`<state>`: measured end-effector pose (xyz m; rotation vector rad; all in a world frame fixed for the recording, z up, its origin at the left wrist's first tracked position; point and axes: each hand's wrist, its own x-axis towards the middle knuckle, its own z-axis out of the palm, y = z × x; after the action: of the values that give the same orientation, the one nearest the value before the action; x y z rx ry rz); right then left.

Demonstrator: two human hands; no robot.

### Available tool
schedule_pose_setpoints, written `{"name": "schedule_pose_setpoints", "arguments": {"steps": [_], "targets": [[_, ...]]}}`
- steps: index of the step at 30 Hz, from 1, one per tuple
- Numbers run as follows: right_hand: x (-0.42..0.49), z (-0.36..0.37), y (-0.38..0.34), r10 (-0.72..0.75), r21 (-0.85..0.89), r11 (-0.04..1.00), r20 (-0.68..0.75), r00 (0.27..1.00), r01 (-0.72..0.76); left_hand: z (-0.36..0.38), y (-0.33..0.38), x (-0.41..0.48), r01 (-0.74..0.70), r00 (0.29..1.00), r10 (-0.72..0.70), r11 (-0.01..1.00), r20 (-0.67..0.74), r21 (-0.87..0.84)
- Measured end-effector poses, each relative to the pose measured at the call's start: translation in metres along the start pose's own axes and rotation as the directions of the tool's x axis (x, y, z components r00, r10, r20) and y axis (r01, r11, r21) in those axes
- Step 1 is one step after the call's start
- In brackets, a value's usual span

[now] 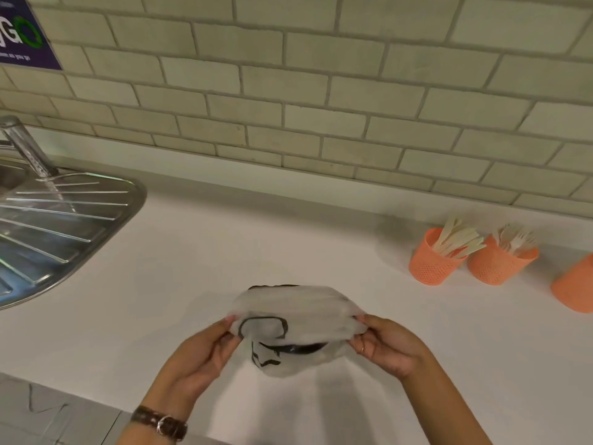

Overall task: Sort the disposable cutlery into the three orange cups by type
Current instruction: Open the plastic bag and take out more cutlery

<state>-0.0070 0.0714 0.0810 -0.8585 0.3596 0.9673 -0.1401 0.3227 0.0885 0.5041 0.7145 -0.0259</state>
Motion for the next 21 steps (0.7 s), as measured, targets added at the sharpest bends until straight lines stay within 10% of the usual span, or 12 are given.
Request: {"name": "schedule_pose_setpoints", "arguments": {"steps": [11, 15, 18, 21], "targets": [[0.001, -0.013, 0.003, 0.037, 0.369, 0.929, -0.072, 0.997, -0.007, 0.008, -0.009, 0.024, 0.231, 0.969, -0.201, 0.943, 0.143, -0.241], [0.003, 0.004, -0.019, -0.001, 0.204, 0.979, 0.060, 0.998, -0.012, 0.030, -0.005, 0.019, -0.004, 0.995, -0.018, 0.975, 0.095, 0.224], [0.009, 0.013, -0.035, -0.154, -0.042, 0.986, 0.145, 0.977, 0.162, 0.035, 0.000, 0.021, -0.262, 0.962, 0.251, 0.725, 0.109, 0.637], [0.014, 0.007, -0.040, -0.290, -0.421, 0.862, 0.047, 0.956, 0.283, 0.030, -0.001, 0.018, -0.374, 0.922, 0.349, 0.687, 0.169, 0.623]]}}
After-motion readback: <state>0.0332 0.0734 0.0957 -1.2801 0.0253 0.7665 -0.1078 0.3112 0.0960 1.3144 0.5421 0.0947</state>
